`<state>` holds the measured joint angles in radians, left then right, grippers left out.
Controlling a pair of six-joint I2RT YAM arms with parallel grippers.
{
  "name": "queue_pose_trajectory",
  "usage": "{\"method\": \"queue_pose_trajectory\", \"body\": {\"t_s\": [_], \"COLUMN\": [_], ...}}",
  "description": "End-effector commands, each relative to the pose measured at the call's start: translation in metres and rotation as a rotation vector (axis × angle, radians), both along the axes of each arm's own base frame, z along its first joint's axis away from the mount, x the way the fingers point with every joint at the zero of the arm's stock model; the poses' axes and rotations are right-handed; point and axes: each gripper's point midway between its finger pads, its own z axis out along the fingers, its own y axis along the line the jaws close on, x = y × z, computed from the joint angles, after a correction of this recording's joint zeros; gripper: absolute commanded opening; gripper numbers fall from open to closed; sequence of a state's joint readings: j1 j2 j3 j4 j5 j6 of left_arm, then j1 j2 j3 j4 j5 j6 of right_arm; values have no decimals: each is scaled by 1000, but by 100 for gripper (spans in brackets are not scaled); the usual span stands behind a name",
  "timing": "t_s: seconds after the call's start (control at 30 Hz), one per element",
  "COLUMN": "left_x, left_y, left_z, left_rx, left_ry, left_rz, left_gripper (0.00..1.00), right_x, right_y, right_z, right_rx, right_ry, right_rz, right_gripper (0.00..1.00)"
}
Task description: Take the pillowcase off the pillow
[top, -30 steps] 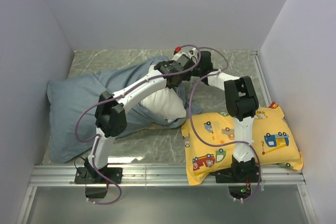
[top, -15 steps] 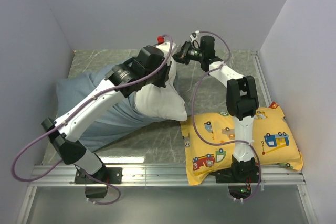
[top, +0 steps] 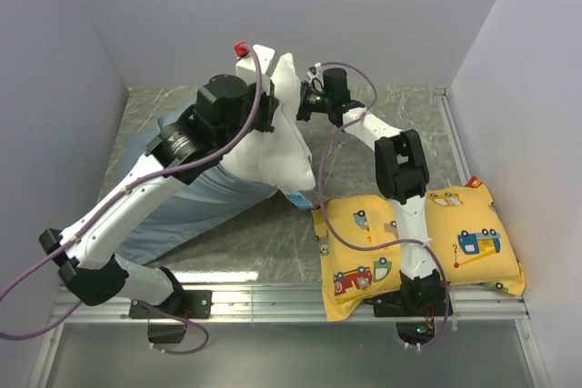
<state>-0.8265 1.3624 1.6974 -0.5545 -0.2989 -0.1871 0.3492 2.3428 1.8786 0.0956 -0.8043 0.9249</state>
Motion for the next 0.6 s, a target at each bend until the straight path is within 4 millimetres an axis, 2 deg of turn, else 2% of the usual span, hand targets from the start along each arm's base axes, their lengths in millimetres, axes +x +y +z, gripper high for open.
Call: {"method": "queue_pose_trajectory", "body": {"t_s": [0.0, 0.07, 0.1, 0.17, 0.2, 0.23, 0.27, 0.3, 0.37, 0.4, 0.43, 0.47, 0.5, 0.57], "left_x": [40, 65, 87, 105, 121, 127, 138, 143, 150, 154, 156, 157, 160, 159], "left_y": [17, 25, 26, 25, 20, 15, 8, 4, -4, -15, -20, -27, -35, -55], "left_z": [95, 84, 74, 62, 51, 47, 33, 31, 20, 5, -3, -8, -25, -40], "left_rx": [-240, -252, -244, -264, -259, -265, -262, -265, -258, -243, -238, -245, -229, -232], "left_ry": [-243, -205, -185, -151, -133, -122, -95, -89, -74, -50, -37, -33, -5, 24], "left_rz": [255, 373, 417, 447, 437, 423, 420, 404, 384, 358, 341, 316, 287, 201], "left_gripper": [0, 0, 0, 0, 0, 0, 0, 0, 0, 0, 0, 0, 0, 0], "right_x": [17, 4, 0, -5, -5, -8, -9, -13, -15, -20, -19, -21, -27, -30], "right_y": [-26, -33, -40, -55, -71, -80, -87, -97, -120, -128, -142, -149, -156, -174], "right_z": [17, 30, 49, 49, 65, 61, 64, 72, 67, 79, 70, 72, 81, 77], "right_rx": [-46, -58, -62, -90, -92, -101, -107, -115, -142, -144, -176, -188, -199, -230], "right_ry": [-124, -159, -192, -199, -219, -207, -206, -203, -191, -208, -192, -198, -210, -210], "right_rz": [-99, -92, -108, -131, -168, -183, -198, -216, -261, -282, -326, -347, -368, -426], "right_gripper": [12, 18, 23, 30, 39, 43, 46, 54, 58, 62, 64, 66, 68, 70]}}
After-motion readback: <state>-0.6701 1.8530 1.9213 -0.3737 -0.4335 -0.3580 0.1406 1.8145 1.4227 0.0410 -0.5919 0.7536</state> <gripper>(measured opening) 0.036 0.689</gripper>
